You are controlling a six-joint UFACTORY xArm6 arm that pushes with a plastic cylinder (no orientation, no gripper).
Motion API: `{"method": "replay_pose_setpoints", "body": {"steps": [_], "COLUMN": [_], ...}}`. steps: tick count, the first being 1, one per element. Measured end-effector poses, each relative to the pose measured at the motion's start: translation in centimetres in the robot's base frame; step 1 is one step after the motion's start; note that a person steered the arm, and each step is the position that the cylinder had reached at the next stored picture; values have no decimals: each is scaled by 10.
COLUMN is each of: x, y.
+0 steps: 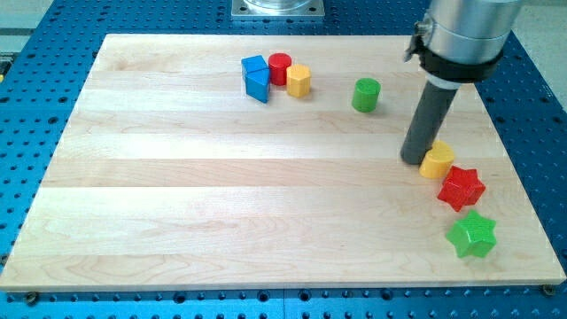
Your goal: Move the green circle at the top of the heart
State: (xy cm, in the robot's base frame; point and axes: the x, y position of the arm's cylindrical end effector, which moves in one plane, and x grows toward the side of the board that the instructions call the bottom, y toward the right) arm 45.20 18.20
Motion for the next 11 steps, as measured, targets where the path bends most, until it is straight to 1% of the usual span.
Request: {"method": "replay_pose_setpoints", "body": {"steps": [1, 2, 3, 4, 5, 6, 7, 8, 9, 10, 11], "x": [-18, -47, -21, -91, -124, -149, -146, -72, -52, -100, -130], "y": [0, -38, -134, -97, -53, -50, -36, -31, -5, -19, 0]}}
